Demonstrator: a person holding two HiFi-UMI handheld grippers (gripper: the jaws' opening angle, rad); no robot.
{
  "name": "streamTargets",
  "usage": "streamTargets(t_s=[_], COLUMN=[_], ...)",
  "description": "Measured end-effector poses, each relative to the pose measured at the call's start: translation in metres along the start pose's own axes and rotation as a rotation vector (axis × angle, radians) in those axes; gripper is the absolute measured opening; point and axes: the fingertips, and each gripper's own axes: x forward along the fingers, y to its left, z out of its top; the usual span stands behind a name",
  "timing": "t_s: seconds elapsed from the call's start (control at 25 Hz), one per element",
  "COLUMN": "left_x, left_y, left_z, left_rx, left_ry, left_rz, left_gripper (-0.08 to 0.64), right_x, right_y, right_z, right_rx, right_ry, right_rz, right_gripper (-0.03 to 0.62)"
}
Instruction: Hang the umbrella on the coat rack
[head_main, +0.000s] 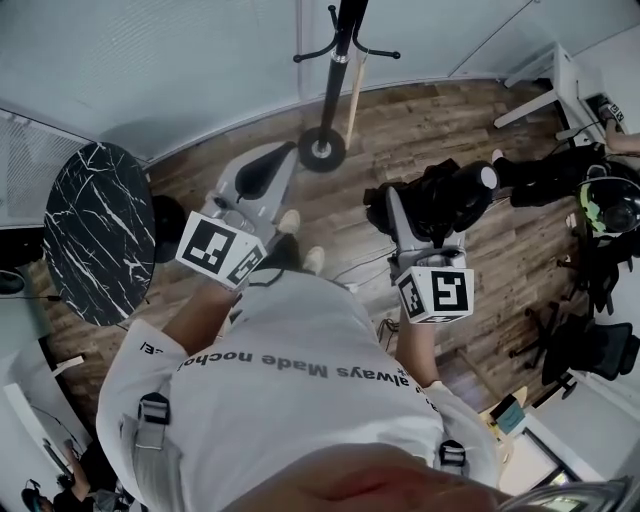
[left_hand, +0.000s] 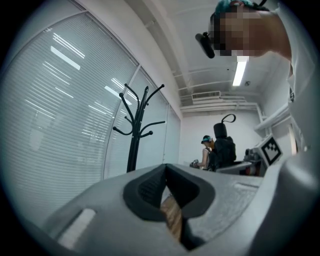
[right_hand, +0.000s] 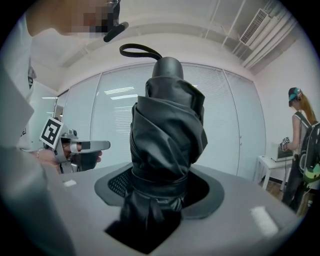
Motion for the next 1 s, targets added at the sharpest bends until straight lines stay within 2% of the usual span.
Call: streamTargets(t_s=[0.64, 1.0], left_x=[0.098, 0.144], left_y=[0.164, 0.183], left_z=[0.021, 0.030], left_rx=[0.005, 0.010], left_ry=[-0.040, -0.037], left_rz=[-0.055, -0.071], left_gripper=[0.002, 0.003], right_x=[0.183, 0.227], right_y=[-0.019, -0.055], right_z=[0.033, 0.052], right_rx=[-0.040, -0.053], right_ry=[-0.011, -0.009], right_rz=[-0.044, -0.076], right_gripper=[0.262, 0.261])
